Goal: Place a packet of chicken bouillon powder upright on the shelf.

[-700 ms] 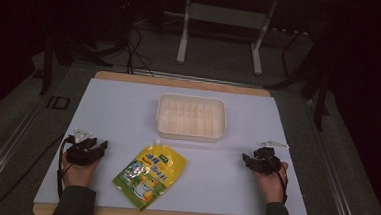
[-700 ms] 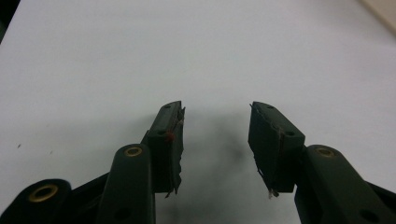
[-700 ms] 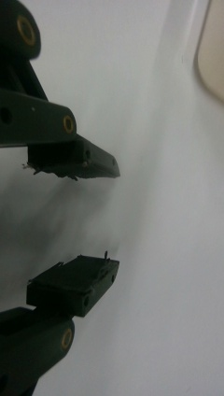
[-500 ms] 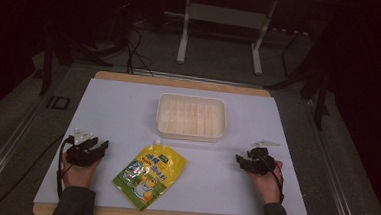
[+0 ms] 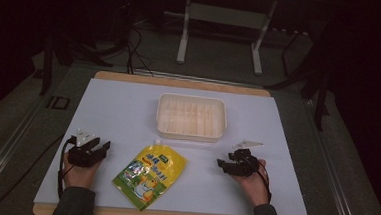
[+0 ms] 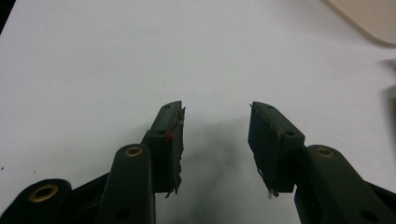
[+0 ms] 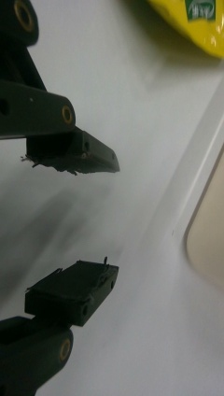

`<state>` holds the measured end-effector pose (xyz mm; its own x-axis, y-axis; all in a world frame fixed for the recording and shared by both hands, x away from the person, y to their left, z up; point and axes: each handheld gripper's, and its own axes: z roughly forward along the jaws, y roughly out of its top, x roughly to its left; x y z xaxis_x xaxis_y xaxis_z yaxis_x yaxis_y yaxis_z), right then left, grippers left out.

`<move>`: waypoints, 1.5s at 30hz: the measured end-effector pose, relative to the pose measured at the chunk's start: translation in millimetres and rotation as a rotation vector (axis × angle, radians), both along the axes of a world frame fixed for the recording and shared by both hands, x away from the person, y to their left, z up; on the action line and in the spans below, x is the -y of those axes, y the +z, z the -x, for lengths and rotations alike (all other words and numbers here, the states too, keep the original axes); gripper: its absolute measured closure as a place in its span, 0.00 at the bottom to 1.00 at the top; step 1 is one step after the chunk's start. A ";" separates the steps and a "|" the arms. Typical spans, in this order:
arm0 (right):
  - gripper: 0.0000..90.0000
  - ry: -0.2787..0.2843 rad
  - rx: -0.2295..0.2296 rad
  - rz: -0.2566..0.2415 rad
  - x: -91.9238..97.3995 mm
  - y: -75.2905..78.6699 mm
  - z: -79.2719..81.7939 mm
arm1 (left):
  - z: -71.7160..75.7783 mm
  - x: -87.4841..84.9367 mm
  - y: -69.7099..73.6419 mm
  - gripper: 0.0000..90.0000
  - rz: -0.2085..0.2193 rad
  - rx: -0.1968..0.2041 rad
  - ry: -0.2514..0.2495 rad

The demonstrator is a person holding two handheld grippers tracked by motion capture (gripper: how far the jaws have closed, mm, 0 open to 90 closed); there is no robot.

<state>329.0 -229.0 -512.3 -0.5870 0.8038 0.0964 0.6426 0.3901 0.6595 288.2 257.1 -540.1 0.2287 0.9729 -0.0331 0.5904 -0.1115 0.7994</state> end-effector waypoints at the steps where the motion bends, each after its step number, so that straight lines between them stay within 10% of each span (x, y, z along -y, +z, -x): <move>1: 0.48 0.008 -0.001 -0.002 -2.5 0.3 0.4 | 0.1 0.4 -0.1 0.61 -0.001 0.002 0.000; 45: 0.45 0.279 -0.062 -0.122 -87.6 -0.3 20.7 | 0.8 1.5 -0.1 0.61 -0.014 0.010 -0.009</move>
<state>308.4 -141.4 -512.6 -0.7731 0.5930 0.2252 0.5626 0.4770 0.6753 287.4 255.6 -540.2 0.2374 0.9713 -0.0171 0.5813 -0.1279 0.8036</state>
